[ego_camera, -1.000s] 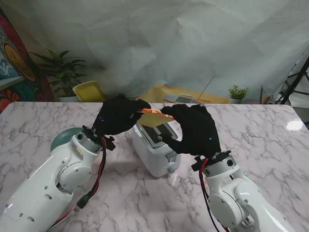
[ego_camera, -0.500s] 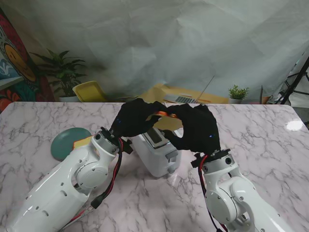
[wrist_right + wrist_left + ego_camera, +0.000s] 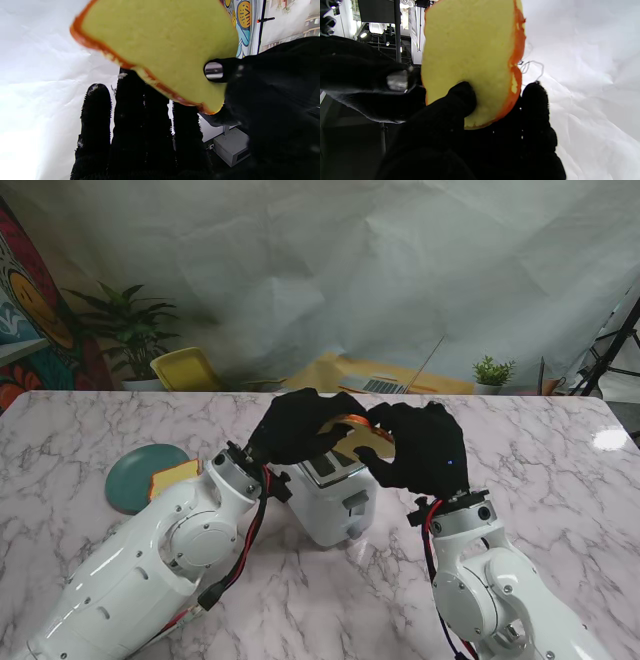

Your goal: Toast the toast slices

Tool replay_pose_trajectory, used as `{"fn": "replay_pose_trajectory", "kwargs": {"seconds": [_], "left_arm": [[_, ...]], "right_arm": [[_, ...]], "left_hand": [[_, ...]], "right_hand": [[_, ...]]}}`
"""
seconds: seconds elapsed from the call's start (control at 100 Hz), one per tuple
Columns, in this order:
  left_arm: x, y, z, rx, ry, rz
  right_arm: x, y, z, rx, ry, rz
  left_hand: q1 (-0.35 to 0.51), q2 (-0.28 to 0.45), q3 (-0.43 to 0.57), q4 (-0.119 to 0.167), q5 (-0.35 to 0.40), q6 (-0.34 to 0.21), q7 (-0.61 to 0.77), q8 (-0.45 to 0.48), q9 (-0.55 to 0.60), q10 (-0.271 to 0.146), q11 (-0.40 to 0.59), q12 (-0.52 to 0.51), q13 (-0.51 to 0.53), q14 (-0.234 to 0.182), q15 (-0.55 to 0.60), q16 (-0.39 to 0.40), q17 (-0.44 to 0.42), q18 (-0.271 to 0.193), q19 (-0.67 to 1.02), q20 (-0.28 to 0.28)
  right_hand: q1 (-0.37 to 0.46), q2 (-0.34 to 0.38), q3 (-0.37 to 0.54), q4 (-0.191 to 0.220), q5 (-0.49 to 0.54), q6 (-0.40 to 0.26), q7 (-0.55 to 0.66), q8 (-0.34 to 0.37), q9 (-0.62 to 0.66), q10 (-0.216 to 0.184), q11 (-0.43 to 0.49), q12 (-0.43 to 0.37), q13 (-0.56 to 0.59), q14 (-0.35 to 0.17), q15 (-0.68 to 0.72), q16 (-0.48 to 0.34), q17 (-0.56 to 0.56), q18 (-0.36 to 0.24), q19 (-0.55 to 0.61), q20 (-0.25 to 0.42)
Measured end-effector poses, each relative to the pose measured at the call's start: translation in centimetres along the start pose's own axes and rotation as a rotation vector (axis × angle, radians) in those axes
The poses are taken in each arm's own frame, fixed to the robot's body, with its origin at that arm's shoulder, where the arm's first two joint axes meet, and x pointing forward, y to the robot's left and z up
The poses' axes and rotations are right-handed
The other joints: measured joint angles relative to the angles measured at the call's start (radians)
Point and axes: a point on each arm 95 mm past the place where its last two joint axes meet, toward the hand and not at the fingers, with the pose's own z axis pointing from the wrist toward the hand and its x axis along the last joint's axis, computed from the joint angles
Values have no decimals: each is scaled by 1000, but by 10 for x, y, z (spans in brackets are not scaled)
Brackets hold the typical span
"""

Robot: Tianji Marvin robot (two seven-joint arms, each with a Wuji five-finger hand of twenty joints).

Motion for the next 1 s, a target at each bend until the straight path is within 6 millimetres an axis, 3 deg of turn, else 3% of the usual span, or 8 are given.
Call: {"fn": "replay_pose_trajectory", "kwargs": {"seconds": [0.05,0.14,0.35,0.42,0.53,0.71,0.83,1.0], "left_arm": [[1,1,1,0,1,-8],[3,2,1,-2,5,-9],[3,2,1,-15,4,3],[1,1,0,-15,0,8],[-4,-1,-3,-39,-14,44],[-12,-6,-12,-148,-49,51],[-17,-6,-19,-222,-34,-27],[-23,-1,-25,-243,-37,-50]], "right_arm": [[0,0,0,-4,0,-1],[-1,-1,1,-21,0,-2],[-2,-1,2,-42,-18,-2],[-2,0,1,-41,-28,7],[-2,1,1,-44,-32,15],[-2,2,-1,-50,-22,18],[-1,3,-2,-70,-21,23],[2,4,-2,-111,-22,46]], "left_hand": [[0,0,-4,0,0,-2,0,-2,2,-1,-8,-3,0,0,0,-13,1,0,0,0],[-1,-11,-45,0,0,-10,-9,-12,15,-15,-28,-10,0,0,0,-50,1,0,0,0],[13,25,-197,26,0,-10,-117,-24,16,-30,-75,-8,-21,-12,-10,-92,-21,-10,-4,0],[-10,48,-222,29,-24,6,-223,-12,-50,-31,-63,-27,-88,-11,-40,-117,-75,-16,-59,0],[-185,111,-147,32,-127,55,-449,-13,-324,6,15,-248,-271,19,-199,-247,-211,-16,-182,-16],[-270,136,-194,32,-187,114,-684,-61,-590,101,-111,-343,-509,111,-313,-418,-377,34,-315,-76],[-311,136,-207,32,-187,121,-734,-60,-630,140,-162,-368,-578,141,-334,-480,-418,51,-370,-89],[-344,133,-177,32,-186,110,-746,-27,-599,146,-174,-380,-561,143,-337,-515,-395,57,-381,-97]], "right_hand": [[43,-35,-1,-44,10,-29,106,-84,64,-13,19,11,56,-19,64,34,45,0,30,0],[102,-65,14,-56,114,-71,194,-169,210,-45,48,25,108,-40,290,133,152,-15,91,0],[121,-118,56,-64,177,-72,207,-166,283,-45,63,91,118,-42,539,200,271,-49,117,0],[121,-128,66,-66,178,-72,207,-143,283,-44,63,111,118,-43,554,214,285,-50,117,-5],[121,-129,91,-78,181,-72,207,-109,284,-43,63,139,118,-46,570,228,292,-53,117,-8],[121,-139,105,-87,191,-72,207,-93,284,-43,63,156,118,-46,571,237,300,-57,111,-9],[121,-139,118,-94,191,-72,207,-84,284,-43,63,158,118,-47,571,238,302,-57,111,-9],[121,-139,118,-94,191,-72,207,-81,285,-43,63,164,118,-47,571,242,303,-58,111,-9]]}}
